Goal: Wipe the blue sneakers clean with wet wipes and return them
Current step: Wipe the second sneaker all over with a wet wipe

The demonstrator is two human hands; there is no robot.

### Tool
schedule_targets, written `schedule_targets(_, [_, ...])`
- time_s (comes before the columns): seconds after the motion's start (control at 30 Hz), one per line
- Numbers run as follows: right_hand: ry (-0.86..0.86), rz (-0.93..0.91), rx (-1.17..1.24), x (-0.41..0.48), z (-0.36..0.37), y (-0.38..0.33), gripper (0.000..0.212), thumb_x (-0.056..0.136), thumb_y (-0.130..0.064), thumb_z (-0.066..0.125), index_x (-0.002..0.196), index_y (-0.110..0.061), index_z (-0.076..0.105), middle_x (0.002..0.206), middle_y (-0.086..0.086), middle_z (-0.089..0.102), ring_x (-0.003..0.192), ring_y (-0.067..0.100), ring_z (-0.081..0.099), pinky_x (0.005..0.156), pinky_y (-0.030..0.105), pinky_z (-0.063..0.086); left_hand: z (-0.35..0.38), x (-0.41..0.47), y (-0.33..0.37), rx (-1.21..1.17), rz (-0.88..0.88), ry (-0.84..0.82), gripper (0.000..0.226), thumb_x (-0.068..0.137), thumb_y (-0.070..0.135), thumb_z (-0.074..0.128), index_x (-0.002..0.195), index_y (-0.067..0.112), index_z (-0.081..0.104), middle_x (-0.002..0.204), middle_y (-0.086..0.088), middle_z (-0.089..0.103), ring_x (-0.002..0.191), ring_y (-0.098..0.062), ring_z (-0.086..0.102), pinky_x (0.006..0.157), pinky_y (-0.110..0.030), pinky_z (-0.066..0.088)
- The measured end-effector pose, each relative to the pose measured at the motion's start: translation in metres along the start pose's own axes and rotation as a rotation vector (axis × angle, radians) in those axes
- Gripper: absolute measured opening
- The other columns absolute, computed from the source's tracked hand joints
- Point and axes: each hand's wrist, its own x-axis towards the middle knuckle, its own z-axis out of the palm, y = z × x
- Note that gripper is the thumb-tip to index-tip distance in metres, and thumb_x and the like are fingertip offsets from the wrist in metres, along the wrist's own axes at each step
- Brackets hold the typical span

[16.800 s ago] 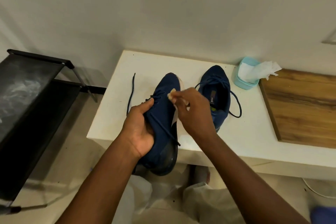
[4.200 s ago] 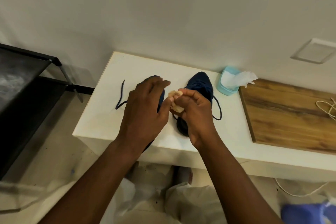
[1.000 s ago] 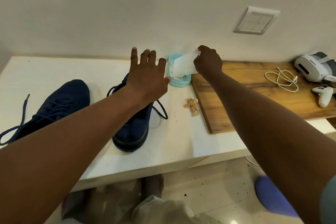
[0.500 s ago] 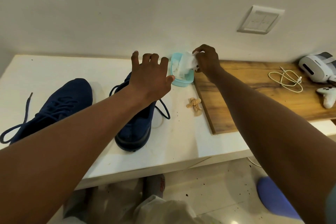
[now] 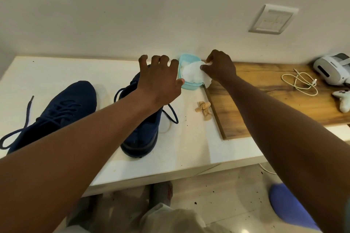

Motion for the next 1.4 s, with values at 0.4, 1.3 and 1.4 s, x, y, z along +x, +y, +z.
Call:
schedule_targets(0.4, [0.024,-0.306,-0.229,0.0,0.0,-0.012,0.013,0.088,-0.018,0.056,0.095,-0.016,0.066,0.091,0.006,0.069,0.088,0.028,0.062,0.074,0.036,0.048,0.0,-0.002,-0.003,0.0,-0.005,0.002,0.051,0.099,0.052,0.044,0.138,0.019,0.052,0.149,-0.009,0.044,0.139,-0.029,0.036,0.115,-0.054,0.011])
schedule_targets(1.3, [-0.133,0.048,0.647,-0.029,-0.018,-0.007,0.018,0.095,-0.017,0.052,0.098,-0.011,0.068,0.09,-0.006,0.068,0.08,0.009,0.064,0.064,0.024,0.052,-0.007,0.0,0.005,0.038,0.016,-0.1,0.04,0.099,0.046,0.042,0.127,0.021,0.056,0.123,-0.004,0.059,0.124,-0.027,0.049,0.114,-0.055,0.014])
schedule_targets(1.4, [-0.14,0.165,0.706,-0.022,-0.019,-0.004,0.023,0.094,-0.007,0.046,0.104,-0.01,0.066,0.102,0.009,0.069,0.082,0.018,0.068,0.064,0.034,0.059,-0.006,-0.001,0.005,0.047,0.014,-0.108,0.04,0.099,0.046,0.043,0.127,0.021,0.055,0.122,-0.004,0.061,0.122,-0.027,0.051,0.115,-0.054,0.015])
